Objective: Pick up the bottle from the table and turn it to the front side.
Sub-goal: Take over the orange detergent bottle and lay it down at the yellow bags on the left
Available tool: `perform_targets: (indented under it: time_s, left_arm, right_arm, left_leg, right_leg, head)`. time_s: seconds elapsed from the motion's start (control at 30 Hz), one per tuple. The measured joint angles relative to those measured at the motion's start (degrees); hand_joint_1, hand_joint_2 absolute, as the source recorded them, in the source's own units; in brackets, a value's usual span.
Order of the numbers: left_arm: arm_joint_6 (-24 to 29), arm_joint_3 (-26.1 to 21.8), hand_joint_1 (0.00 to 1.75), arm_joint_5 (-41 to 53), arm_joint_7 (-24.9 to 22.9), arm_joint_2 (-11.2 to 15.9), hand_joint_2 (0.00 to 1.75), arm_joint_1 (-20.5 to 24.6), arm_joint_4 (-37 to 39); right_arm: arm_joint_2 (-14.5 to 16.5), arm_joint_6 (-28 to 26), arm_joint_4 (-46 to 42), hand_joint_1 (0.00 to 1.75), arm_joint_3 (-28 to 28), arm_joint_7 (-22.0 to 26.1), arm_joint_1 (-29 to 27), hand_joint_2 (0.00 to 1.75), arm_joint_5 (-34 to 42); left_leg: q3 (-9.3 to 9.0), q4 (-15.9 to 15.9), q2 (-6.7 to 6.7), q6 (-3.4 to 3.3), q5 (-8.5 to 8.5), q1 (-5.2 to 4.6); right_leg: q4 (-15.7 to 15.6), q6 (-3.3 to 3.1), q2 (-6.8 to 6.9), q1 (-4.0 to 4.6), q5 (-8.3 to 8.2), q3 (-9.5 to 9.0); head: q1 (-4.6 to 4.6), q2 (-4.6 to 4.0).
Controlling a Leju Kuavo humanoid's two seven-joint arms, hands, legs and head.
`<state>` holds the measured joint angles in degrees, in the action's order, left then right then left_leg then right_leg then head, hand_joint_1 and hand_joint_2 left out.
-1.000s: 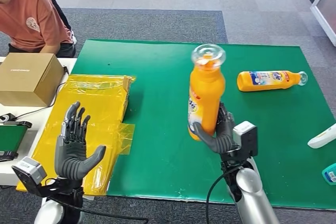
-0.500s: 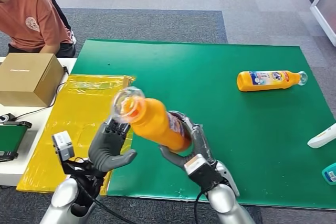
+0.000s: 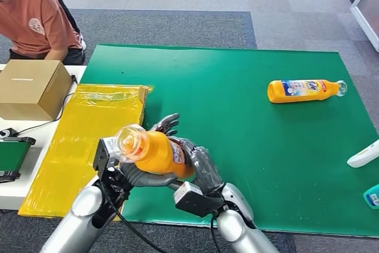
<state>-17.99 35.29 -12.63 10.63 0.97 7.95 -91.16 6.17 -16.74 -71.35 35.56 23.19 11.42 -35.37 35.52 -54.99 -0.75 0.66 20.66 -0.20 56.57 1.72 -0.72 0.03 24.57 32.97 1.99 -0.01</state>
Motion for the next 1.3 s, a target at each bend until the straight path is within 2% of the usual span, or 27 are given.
perform_targets:
  time_s: [0.03,0.07,0.1,0.2,0.23,0.4,0.57,0.77,0.83,0.9,0.97,1.03,1.13,1.2,1.3]
  left_arm:
    - [0.2,0.2,1.08,0.3,0.0,0.3,1.75,0.0,0.3]
    - [0.4,0.3,1.41,0.6,-0.1,0.5,1.75,0.0,0.7]
    - [0.8,0.4,1.75,1.0,-0.1,0.7,1.75,0.0,0.9]
    - [2.1,0.6,1.75,2.8,0.1,1.0,1.75,0.0,1.5]
    - [2.7,0.7,1.75,3.5,0.3,1.1,1.75,0.0,1.7]
    - [7.4,0.9,1.75,8.9,1.5,1.1,1.75,-1.4,1.6]
    - [15.0,0.6,1.75,20.1,3.5,0.6,1.75,-3.7,-0.7]
    - [20.3,0.3,1.75,28.4,5.1,-0.5,1.75,-6.1,-2.8]
    - [26.4,-0.4,1.75,34.8,6.5,-1.0,1.75,-7.1,-4.0]
    - [36.9,-2.4,1.75,46.4,7.0,-1.0,1.75,-8.1,-5.5]
    - [47.2,-4.9,1.75,61.7,4.7,-0.6,1.75,-9.1,-6.4]
    - [53.3,-6.6,1.75,75.1,1.2,-0.4,1.75,-10.0,-6.3]
    - [56.9,-8.2,1.75,82.4,-1.5,-0.3,1.75,-10.8,-5.5]
    - [57.5,-9.4,1.75,84.9,-3.0,-0.3,1.75,-11.0,-4.9]
    - [57.7,-11.4,1.75,93.8,-7.7,-0.3,1.75,-10.8,-1.6]
  right_arm:
    - [0.0,0.0,0.8,1.75,0.3,-0.3,0.2,1.75,0.1]
    - [0.0,0.0,1.4,1.75,0.6,-0.4,0.5,1.75,0.3]
    - [0.0,0.0,2.1,1.66,0.8,-0.6,0.7,1.75,0.5]
    - [0.0,0.0,3.6,0.35,1.0,-1.0,1.4,1.75,1.4]
    - [0.1,0.0,3.9,0.00,1.1,-1.2,1.5,1.75,1.8]
    - [0.2,0.2,4.9,0.00,0.3,-2.7,1.3,1.75,5.1]
    - [0.5,0.3,4.6,0.00,-2.2,-3.7,0.4,1.75,7.6]
    - [1.4,1.2,3.2,0.00,-4.9,-4.8,-0.6,1.75,8.7]
    - [1.6,0.6,3.1,0.00,-7.2,-6.0,-0.9,1.75,10.5]
    - [1.2,-1.7,3.0,0.00,-12.7,-7.2,-1.1,1.75,13.2]
    - [0.3,-3.7,2.7,0.00,-18.9,-7.4,-1.0,1.75,14.9]
    - [-0.1,-4.0,1.9,0.00,-22.8,-7.1,-1.0,1.75,15.7]
    - [-0.1,-3.8,0.5,0.00,-26.6,-7.1,-1.0,1.75,16.1]
    - [-0.2,-3.9,-0.1,0.00,-28.3,-6.9,-1.0,1.75,16.3]
    - [-0.2,-4.1,-1.7,0.00,-29.4,-6.1,-1.1,1.75,16.7]
  left_leg:
    - [0.00,0.0,0.00,0.00,0.00,0.00]
    - [0.00,0.0,0.00,0.00,0.00,0.00]
    - [0.01,0.0,0.00,0.00,0.00,0.00]
    - [0.01,0.0,0.00,0.00,0.00,0.00]
    - [0.01,0.0,0.00,0.00,0.00,0.00]
    - [0.02,0.0,0.00,0.00,0.00,0.00]
    - [0.02,0.0,0.00,0.00,0.01,0.00]
    - [0.02,0.0,0.02,0.00,0.01,0.00]
    - [0.02,0.0,0.00,0.00,0.00,0.00]
    - [0.04,0.0,-0.06,-0.02,-0.01,0.00]
    - [0.05,0.0,-0.09,-0.03,-0.02,-0.02]
    - [0.05,0.0,-0.05,-0.03,-0.02,-0.03]
    - [0.05,0.0,-0.04,-0.04,-0.02,-0.04]
    - [0.05,0.0,-0.04,-0.04,-0.03,-0.03]
    - [0.04,0.0,-0.03,-0.03,-0.03,-0.02]
  right_leg:
    - [0.0,0.00,0.00,0.00,0.00,0.00]
    - [0.0,0.00,0.00,0.00,0.00,0.01]
    - [0.0,0.00,0.00,0.00,0.00,0.01]
    - [0.0,0.00,0.00,0.00,0.00,0.01]
    - [0.0,0.00,0.00,0.00,0.00,0.01]
    - [0.0,0.00,0.01,0.00,0.00,0.01]
    - [0.0,0.00,0.00,0.00,0.01,0.04]
    - [0.0,-0.01,-0.01,0.00,0.01,0.06]
    - [0.0,0.00,0.01,0.00,0.01,0.05]
    - [0.0,0.02,0.06,-0.01,0.02,0.00]
    - [0.0,0.04,0.06,-0.01,-0.01,-0.03]
    - [0.0,0.04,0.00,-0.04,-0.05,0.02]
    - [0.0,0.05,0.00,-0.05,-0.05,0.04]
    - [0.0,0.05,0.00,-0.03,-0.05,0.03]
    - [0.0,0.04,-0.01,-0.03,-0.04,0.04]
  head:
    - [0.00,0.00]
    - [0.00,0.00]
    - [0.00,0.00]
    - [-0.01,0.00]
    - [0.00,0.00]
    - [0.01,0.01]
    - [0.01,0.01]
    - [0.01,0.00]
    - [0.02,0.00]
    - [-0.01,0.01]
    - [-0.02,0.00]
    - [0.00,-0.01]
    - [0.00,0.00]
    - [0.02,0.01]
    - [0.01,-0.01]
